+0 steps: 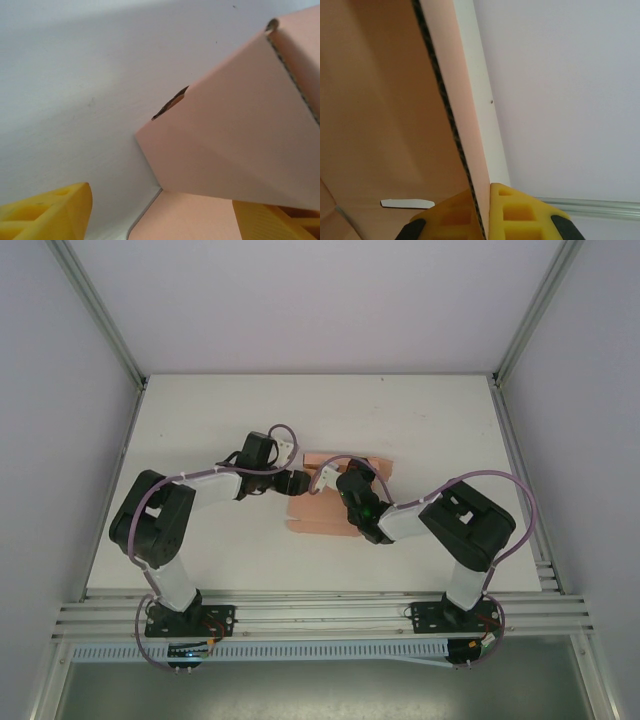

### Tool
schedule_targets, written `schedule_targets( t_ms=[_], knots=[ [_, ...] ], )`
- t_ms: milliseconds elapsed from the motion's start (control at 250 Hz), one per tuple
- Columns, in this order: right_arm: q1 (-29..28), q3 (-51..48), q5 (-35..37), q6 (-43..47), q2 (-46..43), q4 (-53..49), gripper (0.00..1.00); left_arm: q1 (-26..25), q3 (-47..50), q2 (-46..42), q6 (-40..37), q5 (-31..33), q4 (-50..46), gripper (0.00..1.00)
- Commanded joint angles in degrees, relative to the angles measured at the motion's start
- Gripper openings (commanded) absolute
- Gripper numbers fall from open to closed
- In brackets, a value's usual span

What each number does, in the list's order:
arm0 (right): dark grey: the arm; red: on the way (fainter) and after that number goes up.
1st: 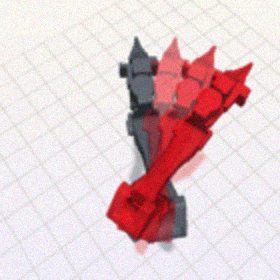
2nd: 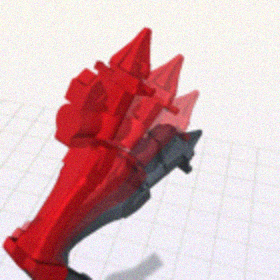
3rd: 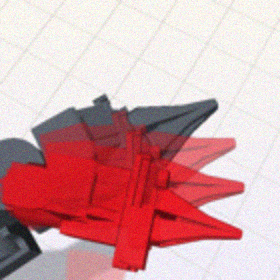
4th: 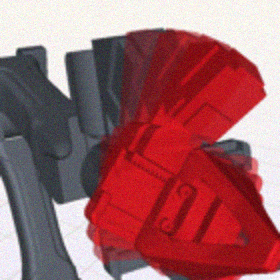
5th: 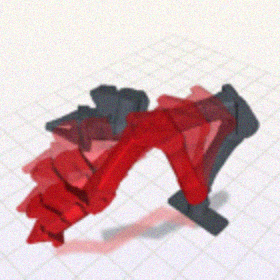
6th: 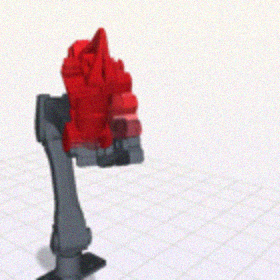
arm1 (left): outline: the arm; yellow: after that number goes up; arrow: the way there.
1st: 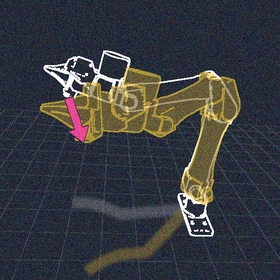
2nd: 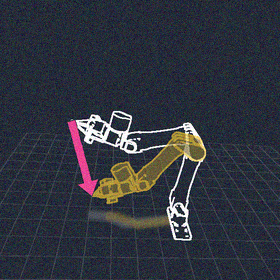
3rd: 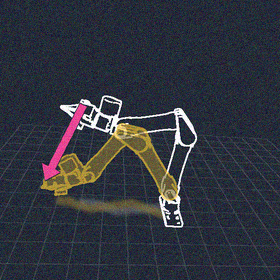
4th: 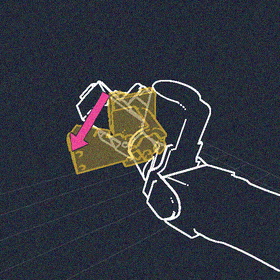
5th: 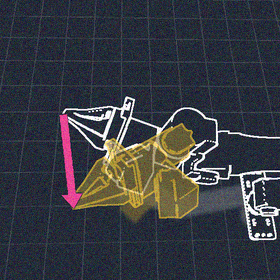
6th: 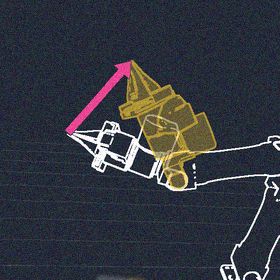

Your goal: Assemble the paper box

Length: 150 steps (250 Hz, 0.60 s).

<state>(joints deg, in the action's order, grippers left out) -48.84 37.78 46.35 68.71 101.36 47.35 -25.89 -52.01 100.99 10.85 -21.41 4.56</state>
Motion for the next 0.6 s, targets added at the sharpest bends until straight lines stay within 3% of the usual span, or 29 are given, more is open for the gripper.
schedule_targets(
  t_ms=[0,332,496,596],
  knots=[
    [-0.2,-0.3,-2.0,-2.3,-0.3,-5.1,0.00,0.0,2.0,-1.1,1.7,4.0,5.5,0.74],
    [-0.3,1.5,-6.1,-4.4,0.1,-12.1,0.00,-0.6,4.5,0.9,-0.5,-0.6,22.0,0.73],
    [-0.2,2.8,-7.6,-6.0,0.4,-15.2,0.00,-1.4,1.0,3.7,-1.8,-1.0,21.4,0.72],
    [0.0,3.1,-7.7,-6.5,0.5,-16.1,0.00,-1.9,-0.3,5.5,-2.5,-0.5,20.5,0.62]
  ],
)
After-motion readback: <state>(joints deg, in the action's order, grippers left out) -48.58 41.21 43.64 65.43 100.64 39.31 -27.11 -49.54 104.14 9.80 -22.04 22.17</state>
